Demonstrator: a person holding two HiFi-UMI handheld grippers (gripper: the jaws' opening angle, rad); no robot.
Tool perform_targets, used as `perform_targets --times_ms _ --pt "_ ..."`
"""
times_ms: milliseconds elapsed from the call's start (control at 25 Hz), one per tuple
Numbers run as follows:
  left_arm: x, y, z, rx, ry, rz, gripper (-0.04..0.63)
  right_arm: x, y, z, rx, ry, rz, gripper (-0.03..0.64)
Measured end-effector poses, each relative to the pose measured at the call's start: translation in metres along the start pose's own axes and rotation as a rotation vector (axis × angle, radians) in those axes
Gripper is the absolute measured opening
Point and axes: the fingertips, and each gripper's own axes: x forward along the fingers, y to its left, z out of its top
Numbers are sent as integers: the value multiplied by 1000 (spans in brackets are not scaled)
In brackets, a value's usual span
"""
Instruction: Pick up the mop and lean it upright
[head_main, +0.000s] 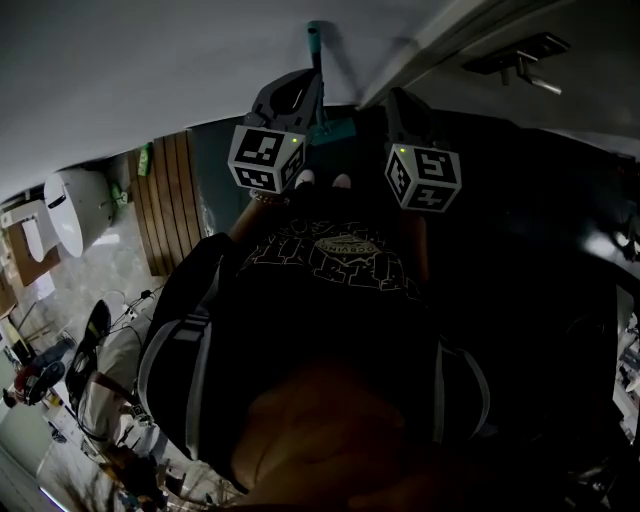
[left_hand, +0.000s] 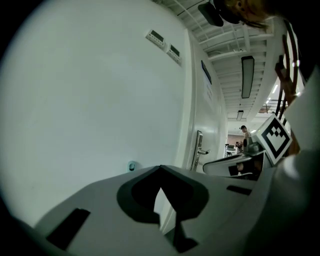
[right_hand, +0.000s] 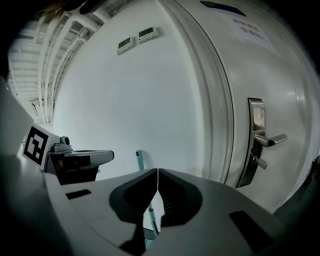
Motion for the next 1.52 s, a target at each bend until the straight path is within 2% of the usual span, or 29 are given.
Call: perform_targets --times_ms 520,1040,1520 --pt "-45 -20 -5 -28 -17 28 46 -8 41 -5 -27 6 116 20" --pt "-59 -29 -12 -48 -3 2 46 -24 58 -11 -25 12 118 20" --pt "-53 -36 -13 -33 14 -27 46 -31 59 -17 -21 31 133 19"
